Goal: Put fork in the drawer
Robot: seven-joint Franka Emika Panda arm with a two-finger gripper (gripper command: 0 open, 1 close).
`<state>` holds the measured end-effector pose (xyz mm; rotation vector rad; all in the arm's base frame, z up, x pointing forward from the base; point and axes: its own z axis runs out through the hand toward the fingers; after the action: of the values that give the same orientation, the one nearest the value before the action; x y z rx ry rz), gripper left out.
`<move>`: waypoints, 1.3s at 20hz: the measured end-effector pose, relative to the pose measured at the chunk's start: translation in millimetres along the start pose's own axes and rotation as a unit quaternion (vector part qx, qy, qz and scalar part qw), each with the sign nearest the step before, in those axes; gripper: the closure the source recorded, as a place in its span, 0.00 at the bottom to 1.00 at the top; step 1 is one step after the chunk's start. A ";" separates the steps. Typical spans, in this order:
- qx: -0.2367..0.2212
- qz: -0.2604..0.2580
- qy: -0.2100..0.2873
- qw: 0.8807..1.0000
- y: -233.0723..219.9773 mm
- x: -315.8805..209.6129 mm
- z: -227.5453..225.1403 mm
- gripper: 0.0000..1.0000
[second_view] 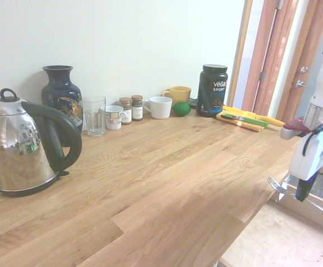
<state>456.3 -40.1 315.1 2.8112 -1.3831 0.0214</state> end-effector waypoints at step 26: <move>-0.045 0.003 -0.014 0.999 5.7 26.4 165.8 0.00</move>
<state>469.3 -66.7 149.8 2.7445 -1.3604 -0.0796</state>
